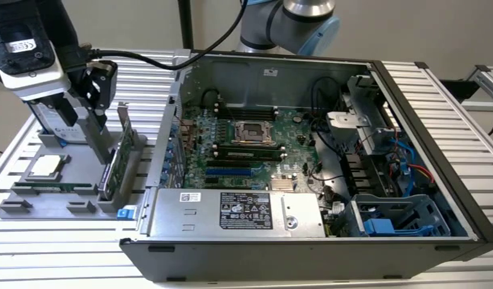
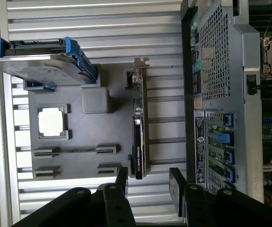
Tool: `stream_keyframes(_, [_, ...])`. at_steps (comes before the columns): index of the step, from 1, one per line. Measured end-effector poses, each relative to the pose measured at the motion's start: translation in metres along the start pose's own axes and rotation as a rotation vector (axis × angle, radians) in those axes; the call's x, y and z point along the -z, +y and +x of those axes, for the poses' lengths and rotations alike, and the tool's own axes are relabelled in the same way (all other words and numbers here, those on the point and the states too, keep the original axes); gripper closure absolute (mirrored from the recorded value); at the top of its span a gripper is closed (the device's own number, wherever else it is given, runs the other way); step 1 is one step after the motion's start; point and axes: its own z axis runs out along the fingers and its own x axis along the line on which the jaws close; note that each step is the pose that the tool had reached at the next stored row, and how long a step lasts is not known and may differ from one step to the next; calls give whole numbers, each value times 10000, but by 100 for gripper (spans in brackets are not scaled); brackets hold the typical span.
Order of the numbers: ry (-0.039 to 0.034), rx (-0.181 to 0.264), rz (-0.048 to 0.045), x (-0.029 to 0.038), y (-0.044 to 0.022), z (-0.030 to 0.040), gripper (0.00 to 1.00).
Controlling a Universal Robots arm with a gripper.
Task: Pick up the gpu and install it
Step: 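Pick up the gpu and move the gpu toward the slot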
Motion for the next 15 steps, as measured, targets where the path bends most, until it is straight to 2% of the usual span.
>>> stream_keyframes(4, [-2,0,-2,-5,0,0,0])
stream_keyframes(15, [-16,0,-3,-93,-4,2,0])
